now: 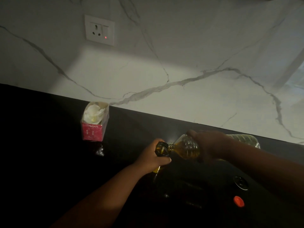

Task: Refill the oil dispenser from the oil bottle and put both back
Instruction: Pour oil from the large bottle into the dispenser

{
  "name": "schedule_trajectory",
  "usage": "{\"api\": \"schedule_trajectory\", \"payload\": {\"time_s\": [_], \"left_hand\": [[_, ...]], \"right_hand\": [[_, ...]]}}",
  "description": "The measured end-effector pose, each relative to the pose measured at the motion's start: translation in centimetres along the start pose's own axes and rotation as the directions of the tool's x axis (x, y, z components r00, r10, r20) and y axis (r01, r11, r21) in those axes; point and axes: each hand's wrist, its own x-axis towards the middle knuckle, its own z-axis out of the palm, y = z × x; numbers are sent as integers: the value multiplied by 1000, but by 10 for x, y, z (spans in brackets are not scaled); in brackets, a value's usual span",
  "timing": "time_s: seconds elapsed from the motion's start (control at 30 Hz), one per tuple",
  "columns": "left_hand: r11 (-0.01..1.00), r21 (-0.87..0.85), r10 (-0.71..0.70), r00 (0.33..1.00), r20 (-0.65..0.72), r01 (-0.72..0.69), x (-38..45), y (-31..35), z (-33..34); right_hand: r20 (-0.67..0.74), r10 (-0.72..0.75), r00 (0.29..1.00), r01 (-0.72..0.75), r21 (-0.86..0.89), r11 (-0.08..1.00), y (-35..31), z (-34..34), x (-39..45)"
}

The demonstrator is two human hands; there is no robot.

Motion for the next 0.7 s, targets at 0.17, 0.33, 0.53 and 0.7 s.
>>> {"api": "schedule_trajectory", "payload": {"time_s": [0.17, 0.33, 0.53, 0.7], "left_hand": [[1000, 6, 5, 1000, 8, -5, 0, 0, 0], [1000, 4, 16, 1000, 7, -16, 1, -2, -1], [1000, 9, 8, 1000, 6, -8, 2, -3, 0], [1000, 13, 12, 1000, 7, -12, 2, -3, 0]], "right_hand": [[18, 2, 1000, -2, 2, 1000, 0, -2, 1], [13, 4, 1000, -4, -11, 1000, -1, -3, 0], [17, -9, 1000, 9, 8, 1000, -1, -3, 0], [9, -3, 1000, 3, 4, 1000, -1, -3, 0]]}}
